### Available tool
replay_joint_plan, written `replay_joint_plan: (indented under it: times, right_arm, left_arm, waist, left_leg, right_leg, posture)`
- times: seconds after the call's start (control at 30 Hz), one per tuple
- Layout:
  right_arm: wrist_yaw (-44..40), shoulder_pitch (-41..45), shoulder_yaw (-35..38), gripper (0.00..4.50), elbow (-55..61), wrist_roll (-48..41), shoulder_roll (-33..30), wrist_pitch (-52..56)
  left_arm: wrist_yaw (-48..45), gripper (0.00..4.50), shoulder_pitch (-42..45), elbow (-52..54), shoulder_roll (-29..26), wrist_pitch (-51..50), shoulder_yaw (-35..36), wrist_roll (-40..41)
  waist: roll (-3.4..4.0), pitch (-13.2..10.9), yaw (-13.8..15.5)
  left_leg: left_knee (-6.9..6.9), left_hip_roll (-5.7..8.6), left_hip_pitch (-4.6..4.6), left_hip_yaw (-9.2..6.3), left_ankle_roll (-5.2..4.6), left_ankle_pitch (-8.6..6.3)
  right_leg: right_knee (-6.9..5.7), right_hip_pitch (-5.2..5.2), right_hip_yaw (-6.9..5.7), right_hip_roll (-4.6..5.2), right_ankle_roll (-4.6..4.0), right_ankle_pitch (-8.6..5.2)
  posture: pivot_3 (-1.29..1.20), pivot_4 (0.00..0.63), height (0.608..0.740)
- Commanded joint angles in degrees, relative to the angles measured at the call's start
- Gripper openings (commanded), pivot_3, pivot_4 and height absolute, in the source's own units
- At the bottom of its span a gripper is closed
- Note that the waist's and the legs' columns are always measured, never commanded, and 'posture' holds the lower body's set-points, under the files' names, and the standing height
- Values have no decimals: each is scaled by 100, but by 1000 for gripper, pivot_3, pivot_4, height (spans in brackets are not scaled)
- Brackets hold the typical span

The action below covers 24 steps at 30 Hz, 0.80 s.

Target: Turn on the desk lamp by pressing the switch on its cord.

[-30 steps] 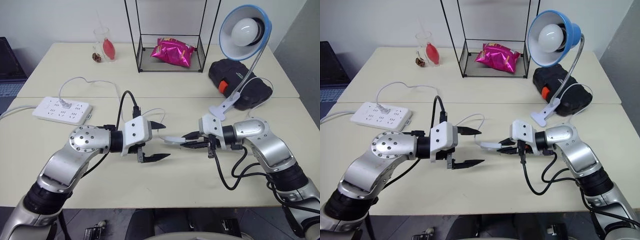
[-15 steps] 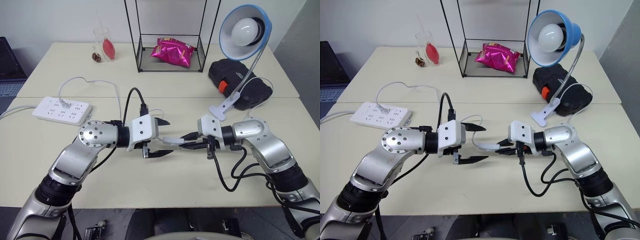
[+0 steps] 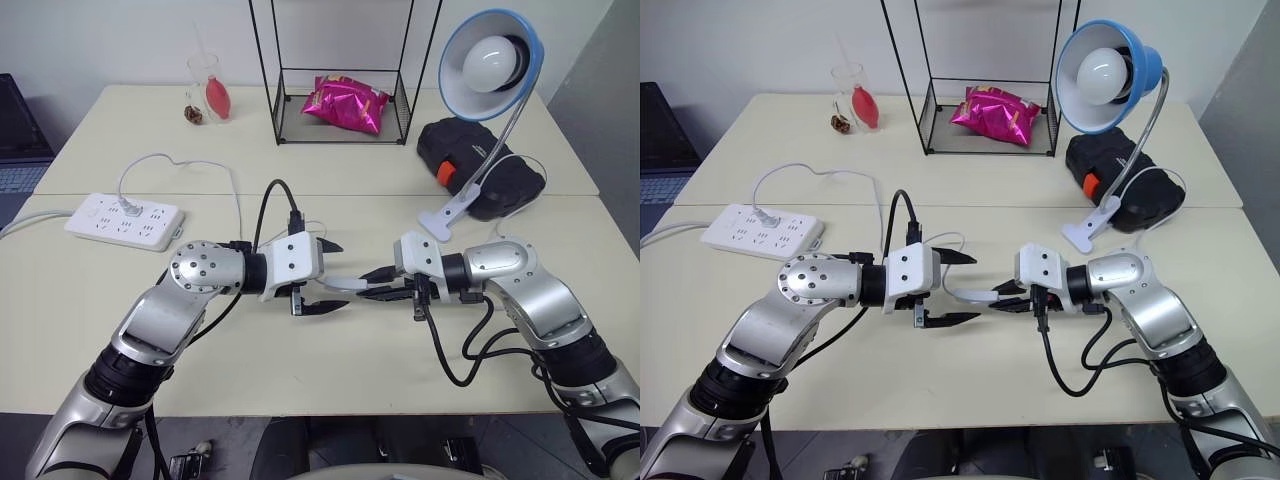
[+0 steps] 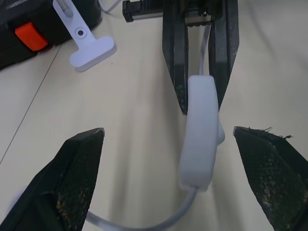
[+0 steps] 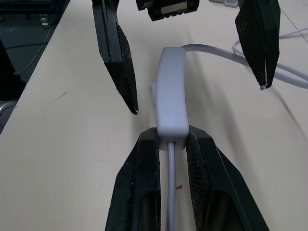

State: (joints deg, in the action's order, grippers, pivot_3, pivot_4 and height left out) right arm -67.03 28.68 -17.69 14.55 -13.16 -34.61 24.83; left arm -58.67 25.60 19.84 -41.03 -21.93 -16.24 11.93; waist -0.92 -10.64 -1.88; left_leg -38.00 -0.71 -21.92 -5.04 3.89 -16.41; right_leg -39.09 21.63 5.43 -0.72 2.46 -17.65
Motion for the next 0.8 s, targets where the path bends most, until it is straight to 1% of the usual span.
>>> replay_joint_plan:
  times: [0.03,0.1,0.17,0.2,0.23,0.37,0.5,0.63,0.7,0.8]
  right_arm:
    - [35,12,31,399,263,-143,29,36]
    - [42,13,28,399,278,-153,32,48]
    - [48,15,24,399,285,-162,32,53]
    - [51,16,22,399,287,-170,32,56]
    - [53,15,20,399,294,-179,28,59]
    - [76,15,6,399,313,-215,15,70]
    - [83,22,-4,399,323,-232,6,75]
    - [76,31,-7,399,325,-245,3,76]
    - [68,45,-5,399,318,-253,2,77]
    - [54,66,6,399,312,-263,3,85]
  left_arm:
    - [-49,4500,52,18,65,110,-21,-45]
    - [-51,4132,43,-31,108,128,-22,-55]
    - [-54,3876,48,-81,163,142,-21,-67]
    - [-52,3593,55,-105,192,151,-25,-77]
    - [-45,3462,59,-108,218,147,-34,-86]
    - [-16,2587,-20,71,271,64,-70,-103]
    - [53,1911,-66,284,294,-76,-70,-70]
    - [60,1078,-144,438,241,-165,-3,-27]
    - [26,816,-193,427,188,-176,71,8]
    - [-9,660,-270,396,125,-161,149,41]
  waist:
    - [0,0,0]
    - [0,0,0]
    - [0,0,0]
    - [0,0,0]
    - [0,0,0]
    - [0,0,0]
    - [0,0,0]
    - [0,0,0]
    - [0,0,0]
    - [0,0,0]
  left_leg:
    - [0,0,0,0,0,0]
    - [0,0,0,0,0,0]
    - [0,0,0,0,0,0]
    - [0,0,0,-1,0,0]
    - [0,0,0,-1,0,0]
    - [-1,0,0,-1,0,0]
    - [-1,-1,0,-2,0,0]
    - [-1,-2,0,-2,0,0]
    - [-1,-1,0,-2,0,0]
    - [-1,-2,0,-2,0,0]
  right_leg:
    - [0,0,0,0,0,0]
    - [0,0,0,0,0,0]
    - [0,0,0,0,0,0]
    - [0,0,-1,0,0,0]
    - [-1,0,-1,0,0,0]
    - [-1,0,0,0,0,0]
    - [-1,0,0,0,0,0]
    - [-1,0,0,1,0,0]
    - [-2,0,0,0,0,0]
    - [-2,0,-1,0,0,0]
  posture:
    - [0,150,740]
    - [0,150,740]
    - [0,150,740]
    - [0,150,740]
    - [0,150,740]
    - [0,150,740]
    - [0,150,740]
    - [0,150,740]
    - [0,150,740]
    - [0,150,740]
